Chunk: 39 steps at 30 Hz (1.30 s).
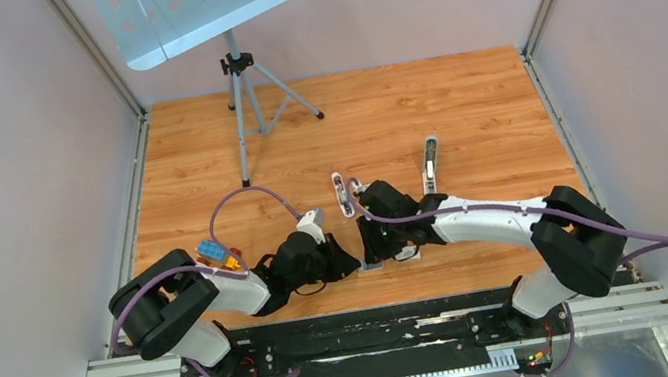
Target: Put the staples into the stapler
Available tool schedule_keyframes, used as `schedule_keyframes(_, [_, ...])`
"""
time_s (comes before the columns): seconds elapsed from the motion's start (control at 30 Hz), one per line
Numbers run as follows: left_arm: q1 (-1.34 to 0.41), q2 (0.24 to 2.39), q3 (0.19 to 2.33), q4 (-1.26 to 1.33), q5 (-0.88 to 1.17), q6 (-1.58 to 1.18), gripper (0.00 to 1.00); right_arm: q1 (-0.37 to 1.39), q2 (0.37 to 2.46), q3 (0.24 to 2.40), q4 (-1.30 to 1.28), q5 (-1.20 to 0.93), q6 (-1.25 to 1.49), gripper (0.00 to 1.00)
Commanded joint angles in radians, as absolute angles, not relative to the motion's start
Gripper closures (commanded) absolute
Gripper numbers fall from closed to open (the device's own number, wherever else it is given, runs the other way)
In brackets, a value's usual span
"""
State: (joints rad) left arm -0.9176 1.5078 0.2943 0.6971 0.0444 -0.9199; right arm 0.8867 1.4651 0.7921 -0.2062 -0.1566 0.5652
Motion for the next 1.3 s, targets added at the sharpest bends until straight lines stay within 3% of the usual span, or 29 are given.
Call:
schedule_keyframes(0.0, [-0.917, 1.504, 0.298, 0.640, 0.031, -0.905, 0.85, 0.919, 1.503, 0.833, -0.268, -0.118, 0.616, 0.73])
schedule_keyframes(0.67, [-0.917, 1.481, 0.292, 0.627, 0.029, -0.896, 0.85, 0.959, 1.621, 0.919, -0.376, -0.013, 0.645, 0.73])
schedule_keyframes(1.27, [-0.917, 1.404, 0.293, 0.554, 0.002, -0.874, 0.82, 0.971, 1.572, 0.924, -0.369, -0.008, 0.607, 0.86])
